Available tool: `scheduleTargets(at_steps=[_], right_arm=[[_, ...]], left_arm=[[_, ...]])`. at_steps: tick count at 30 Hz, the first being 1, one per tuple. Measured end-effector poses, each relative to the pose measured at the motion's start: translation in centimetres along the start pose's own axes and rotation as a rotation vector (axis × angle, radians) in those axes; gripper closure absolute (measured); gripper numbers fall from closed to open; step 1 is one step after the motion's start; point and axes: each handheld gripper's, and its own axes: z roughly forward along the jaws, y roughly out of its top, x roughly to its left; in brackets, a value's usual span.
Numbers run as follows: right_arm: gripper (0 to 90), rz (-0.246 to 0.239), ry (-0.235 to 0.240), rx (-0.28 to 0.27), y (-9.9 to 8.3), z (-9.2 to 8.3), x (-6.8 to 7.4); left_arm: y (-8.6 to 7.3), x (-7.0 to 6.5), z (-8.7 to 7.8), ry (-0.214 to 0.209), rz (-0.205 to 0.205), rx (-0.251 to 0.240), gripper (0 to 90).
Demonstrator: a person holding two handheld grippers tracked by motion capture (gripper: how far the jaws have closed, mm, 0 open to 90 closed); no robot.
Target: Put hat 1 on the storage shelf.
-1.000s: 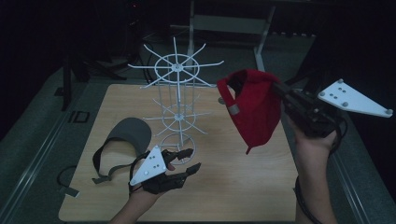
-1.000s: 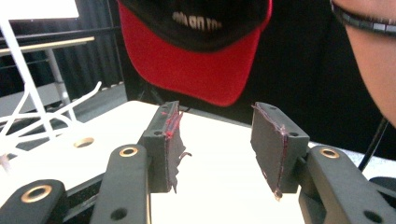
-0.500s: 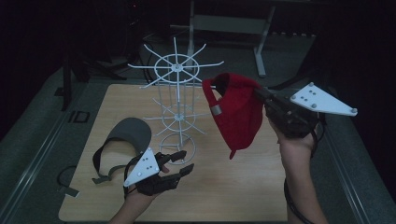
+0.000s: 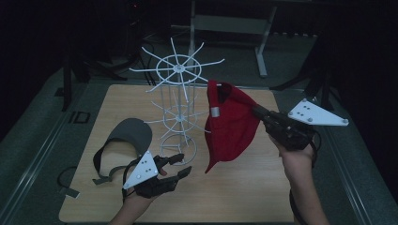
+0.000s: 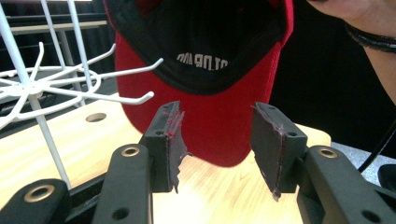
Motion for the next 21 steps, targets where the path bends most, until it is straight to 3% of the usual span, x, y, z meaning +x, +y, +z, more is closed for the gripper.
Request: scheduleTargets(at_steps=[12, 13, 15, 21], right_arm=[[80.5, 0.033, 0.066, 0.042, -1.1, 0.0, -1.0], [73.6, 0.035, 0.066, 0.046, -1.3, -0.1, -1.0], [68.2, 0.041, 0.064, 0.038, -1.5, -0.4, -1.1], [56.7, 0.063, 0.058, 0.015, -2.4, -2.1, -1.6]], left_arm=[[-0.5, 0.2, -0.2, 0.026, -0.01, 0.027, 54.1], [-0.5, 0.3, -0.3, 0.03, -0.017, 0.035, 54.1], [-0.4, 0.3, -0.4, 0.036, -0.017, 0.034, 54.2], [0.0, 0.6, -1.4, 0.062, -0.014, 0.038, 54.2]])
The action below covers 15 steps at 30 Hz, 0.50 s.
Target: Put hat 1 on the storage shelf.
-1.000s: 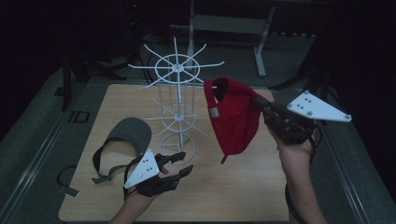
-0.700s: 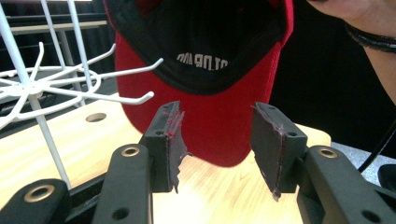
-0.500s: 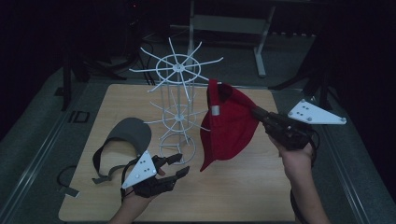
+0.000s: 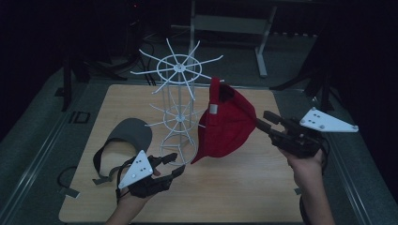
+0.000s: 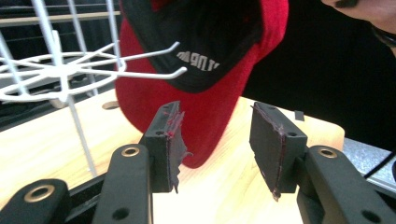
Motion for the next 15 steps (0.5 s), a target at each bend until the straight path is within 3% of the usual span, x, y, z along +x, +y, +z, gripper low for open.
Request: scheduleTargets(at_steps=[6, 12, 15], right_arm=[[43.2, 0.013, -0.04, -0.001, -1.4, -1.7, -0.8], [35.8, 0.087, -0.075, 0.046, -4.6, -2.0, -2.2], [29.1, 0.132, -0.077, 0.069, -6.6, -1.9, -2.9]], left_arm=[[-0.1, 0.6, -1.5, 0.042, 0.005, -0.006, 54.2], [-0.7, 2.2, -3.9, 0.106, -0.009, -0.002, 51.8], [-1.2, 3.2, -5.2, 0.164, -0.025, -0.008, 51.5]])
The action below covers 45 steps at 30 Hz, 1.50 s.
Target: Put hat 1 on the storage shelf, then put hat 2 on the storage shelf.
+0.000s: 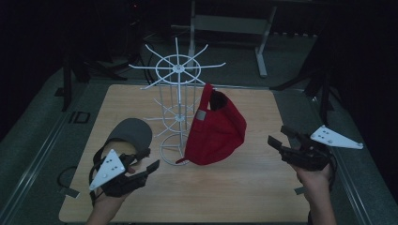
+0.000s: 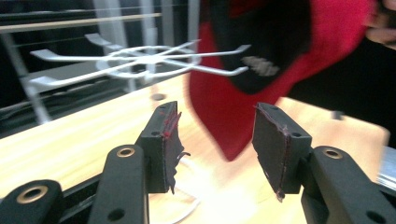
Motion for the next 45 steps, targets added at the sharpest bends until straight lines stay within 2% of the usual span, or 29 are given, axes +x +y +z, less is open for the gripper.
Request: scheduleTargets(at_steps=[1, 3, 4, 5, 6, 7, 8, 9, 10, 11, 14, 16, 17, 18, 20, 21, 25, 27, 29, 31, 34, 37, 40, 41, 42, 43, 45], right_arm=[[29.5, 0.022, 0.004, 0.003, -0.6, 0.1, -0.3], [30.7, 0.035, 0.004, 0.009, -1.7, 0.2, -0.6], [29.6, 0.032, -0.001, 0.014, -2.2, 0.3, -0.7], [28.0, 0.025, -0.002, 0.033, -2.7, 0.4, -0.8], [22.4, 0.016, -0.014, 0.043, -3.1, 0.5, -0.9], [18.9, 0.012, -0.035, 0.051, -3.5, 0.6, -0.9], [18.8, 0.006, -0.034, 0.061, -3.9, 0.7, -0.9], [17.1, 0.012, -0.028, 0.051, -4.3, 0.8, -1.1], [17.1, 0.012, -0.028, 0.051, -4.3, 0.8, -1.1], [16.4, 0.03, -0.023, 0.023, -5.1, 0.9, -1.4], [15.6, 0.019, -0.044, 0.018, -6.4, 1.1, -1.6], [15.5, 0.021, -0.033, 0.019, -6.8, 1.1, -1.7], [15.5, 0.02, -0.033, 0.02, -7.2, 1.1, -1.8], [15.5, 0.014, -0.048, 0.029, -7.8, 1.1, -2.0], [15.5, 0.021, -0.061, 0.045, -8.2, 1.0, -2.2], [15.5, 0.019, -0.071, 0.051, -8.4, 1.1, -2.3], [15.5, 0.0, -0.1, 0.062, -9.2, 1.1, -2.5], [15.5, -0.012, -0.09, 0.058, -9.7, 1.3, -2.5], [15.5, -0.031, -0.087, 0.051, -10.4, 1.4, -2.4], [15.5, -0.048, -0.092, 0.053, -11.0, 1.5, -2.4], [15.5, -0.046, -0.108, 0.037, -11.7, 1.5, -2.6], [15.5, -0.026, -0.146, 0.032, -12.8, 1.3, -3.3], [15.5, -0.012, -0.155, 0.054, -13.5, 1.2, -3.9], [15.5, -0.013, -0.16, 0.059, -13.6, 1.2, -4.0], [15.5, -0.014, -0.162, 0.062, -13.8, 1.2, -4.1], [15.5, -0.015, -0.166, 0.068, -14.0, 1.2, -4.1], [15.5, -0.015, -0.191, 0.079, -14.6, 1.3, -4.4]], left_arm=[[-0.2, 0.4, -0.4, 0.011, -0.006, -0.005, 51.5], [-0.6, 1.1, -1.1, 0.053, -0.007, -0.003, 51.4], [-0.6, 1.1, -1.1, 0.053, -0.007, -0.003, 51.4], [-1.1, 1.9, -1.8, 0.082, -0.016, -0.001, 51.5], [-1.1, 1.9, -1.8, 0.082, -0.016, -0.001, 51.4], [-1.7, 2.7, -2.6, 0.117, -0.033, -0.002, 51.4], [-2.0, 3.0, -2.9, 0.132, -0.046, -0.001, 51.4], [-2.4, 3.4, -3.2, 0.15, -0.054, 0.0, 50.0], [-2.4, 3.4, -3.2, 0.15, -0.054, 0.0, 49.2], [-3.1, 4.1, -3.7, 0.185, -0.059, 0.011, 49.2], [-4.3, 5.1, -4.3, 0.216, -0.081, 0.039, 46.9], [-4.7, 5.4, -4.5, 0.224, -0.084, 0.054, 43.2], [-5.5, 5.8, -4.8, 0.226, -0.109, 0.066, 43.2], [-5.9, 5.9, -4.9, 0.241, -0.119, 0.082, 39.0], [-6.4, 6.0, -5.1, 0.252, -0.128, 0.093, 38.8], [-7.2, 6.0, -5.2, 0.283, -0.154, 0.123, 38.0], [-8.9, 5.8, -5.1, 0.348, -0.174, 0.192, 31.2], [-9.7, 5.8, -5.0, 0.369, -0.209, 0.21, 27.4], [-10.4, 5.4, -4.9, 0.411, -0.209, 0.253, 20.0], [-10.9, 5.4, -5.0, 0.444, -0.22, 0.27, 18.0], [-11.4, 5.7, -5.3, 0.46, -0.244, 0.28, 17.5], [-12.6, 6.2, -5.1, 0.505, -0.277, 0.321, 17.4], [-13.3, 6.6, -5.0, 0.517, -0.297, 0.343, 17.3], [-13.3, 6.6, -5.0, 0.517, -0.297, 0.343, 17.3], [-13.5, 6.8, -4.8, 0.521, -0.288, 0.363, 17.3], [-13.6, 6.9, -4.7, 0.509, -0.295, 0.363, 17.3], [-13.7, 7.1, -4.3, 0.515, -0.298, 0.37, 17.3]])
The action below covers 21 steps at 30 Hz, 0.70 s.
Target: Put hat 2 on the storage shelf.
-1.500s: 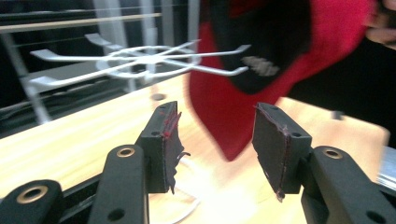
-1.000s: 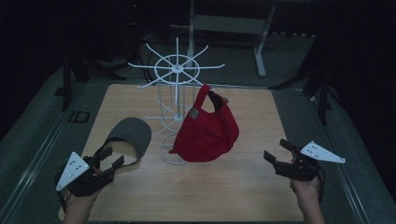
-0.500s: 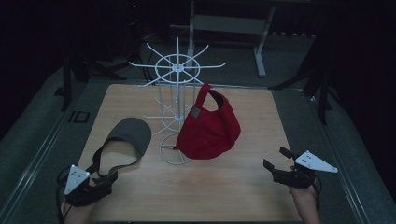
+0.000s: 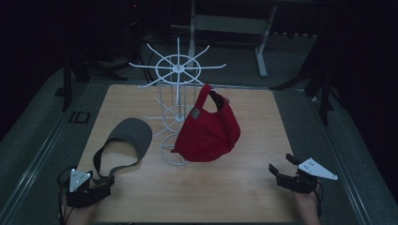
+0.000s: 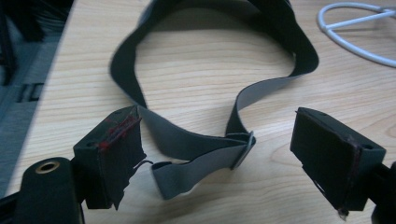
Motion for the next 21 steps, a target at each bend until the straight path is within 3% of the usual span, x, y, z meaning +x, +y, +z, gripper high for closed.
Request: scheduleTargets(at_steps=[7, 8, 10, 12, 15, 16, 20, 21], right_arm=[[15.5, 0.055, -0.156, 0.003, -2.2, 0.4, -0.9], [15.5, 0.055, -0.156, 0.003, -2.2, 0.4, -0.9], [15.5, 0.073, -0.234, 0.048, -3.0, 0.7, -1.2], [15.5, 0.087, -0.263, 0.06, -3.4, 0.8, -1.4], [15.5, 0.117, -0.295, 0.083, -3.6, 0.8, -1.7], [15.6, 0.12, -0.311, 0.087, -3.6, 0.8, -1.8], [15.7, 0.132, -0.344, 0.115, -3.7, 1.0, -2.0], [15.7, 0.132, -0.344, 0.115, -3.7, 1.0, -2.0]], left_arm=[[0.2, 0.3, 1.5, 0.038, -0.003, 0.068, 17.3], [0.2, 0.3, 1.5, 0.038, -0.003, 0.068, 17.3], [0.3, 0.3, 1.6, 0.046, -0.001, 0.071, 17.7], [0.4, 0.2, 1.8, 0.042, 0.0, 0.068, 18.8], [0.5, 0.1, 2.1, 0.038, 0.02, 0.082, 24.9], [0.5, -0.1, 2.2, 0.055, 0.02, 0.086, 27.4], [0.5, -0.2, 2.3, 0.069, 0.031, 0.095, 46.2], [0.5, -0.1, 2.3, 0.069, 0.025, 0.094, 46.2]])
